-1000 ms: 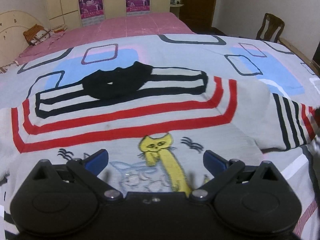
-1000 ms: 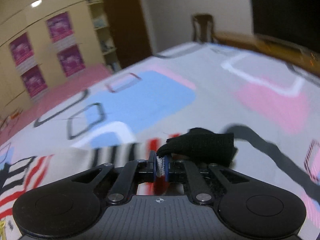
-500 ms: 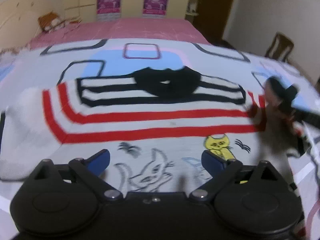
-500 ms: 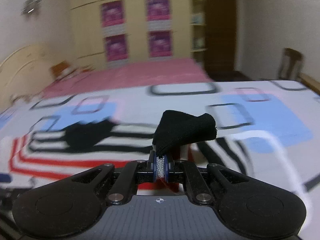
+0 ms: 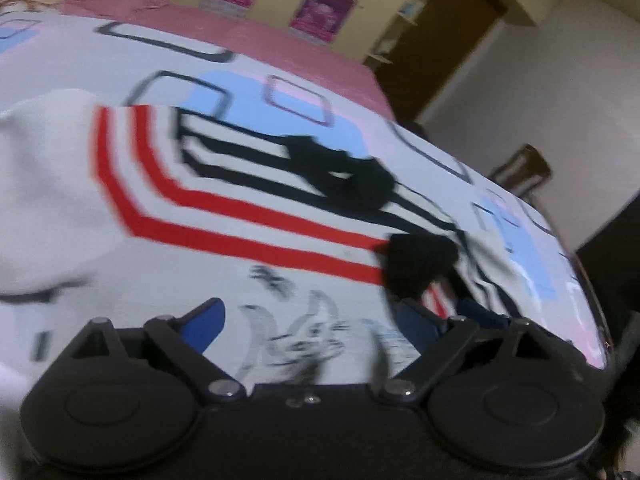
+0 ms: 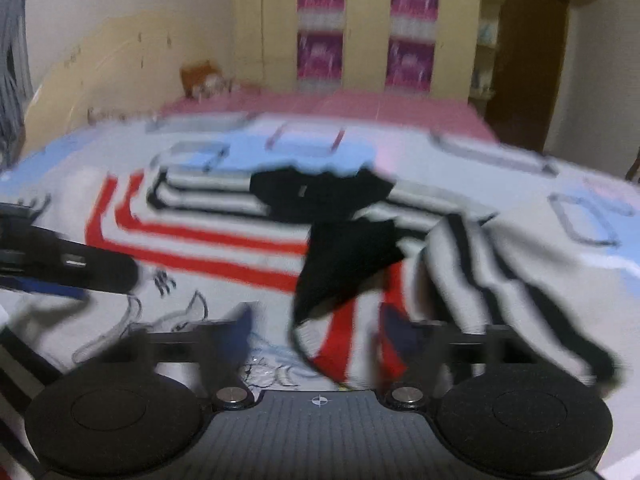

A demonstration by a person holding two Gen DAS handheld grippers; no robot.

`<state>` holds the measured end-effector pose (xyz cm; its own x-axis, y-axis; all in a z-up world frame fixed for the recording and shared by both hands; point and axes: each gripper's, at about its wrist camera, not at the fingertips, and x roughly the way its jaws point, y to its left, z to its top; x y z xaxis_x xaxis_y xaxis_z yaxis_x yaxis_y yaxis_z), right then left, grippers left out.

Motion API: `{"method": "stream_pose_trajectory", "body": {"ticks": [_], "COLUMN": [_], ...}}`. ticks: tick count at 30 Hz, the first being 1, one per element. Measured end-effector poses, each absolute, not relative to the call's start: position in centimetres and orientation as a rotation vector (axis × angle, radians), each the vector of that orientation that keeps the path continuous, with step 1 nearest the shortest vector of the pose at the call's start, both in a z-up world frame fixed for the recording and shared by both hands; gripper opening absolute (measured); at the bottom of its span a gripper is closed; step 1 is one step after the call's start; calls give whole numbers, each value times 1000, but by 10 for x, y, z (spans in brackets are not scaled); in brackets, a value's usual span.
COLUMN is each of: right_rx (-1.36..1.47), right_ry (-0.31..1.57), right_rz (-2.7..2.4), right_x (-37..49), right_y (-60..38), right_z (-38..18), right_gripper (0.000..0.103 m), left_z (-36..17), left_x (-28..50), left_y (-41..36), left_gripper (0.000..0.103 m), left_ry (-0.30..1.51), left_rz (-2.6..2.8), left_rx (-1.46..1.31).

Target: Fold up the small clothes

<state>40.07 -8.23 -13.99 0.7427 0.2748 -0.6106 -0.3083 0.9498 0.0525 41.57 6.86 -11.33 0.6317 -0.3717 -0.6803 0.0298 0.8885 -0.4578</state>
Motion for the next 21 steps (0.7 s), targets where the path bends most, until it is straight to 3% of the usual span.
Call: {"method": "stream_pose_trajectory", "body": {"ticks": [1, 4, 10, 12, 14, 15, 16, 17, 19, 21], "right_rx": [-54, -30, 47, 54, 60, 70, 80, 81, 89, 104], "right_ry": [670, 716, 777, 790, 795, 788, 779, 776, 795, 800], "right_rz": [327, 311, 131, 95, 62, 57, 54, 51, 40, 33], "right_x": [394, 379, 365, 370, 380, 381, 385, 386, 390, 391], "right_y": [-90, -123, -195, -208, -215, -220, -221, -224, -229, -236], "right_z": [-138, -136, -141, -142, -146, -145, -146, -146, -151, -154], "right_gripper": [73, 48, 47, 47, 47, 47, 46, 36, 19, 18], "left_z": [-113, -110, -118, -126, -133, -135, -133, -131, -121, -111], "left_x": [417, 428, 449, 459, 469, 474, 476, 475, 471, 465], "left_y": [60, 15, -77, -89, -89, -85, -77, -71, -51, -24], "left_gripper": [85, 82, 82, 69, 33, 30, 18, 10, 10, 9], "left_ry": [856, 853, 798, 808, 821, 830, 817, 804, 756, 705], "left_rz": [-261, -326, -307, -302, -313, -320, -325, -317, -300, -269], "left_rx": [-421, -263, 191, 253, 241, 207, 167, 148, 70, -17]}}
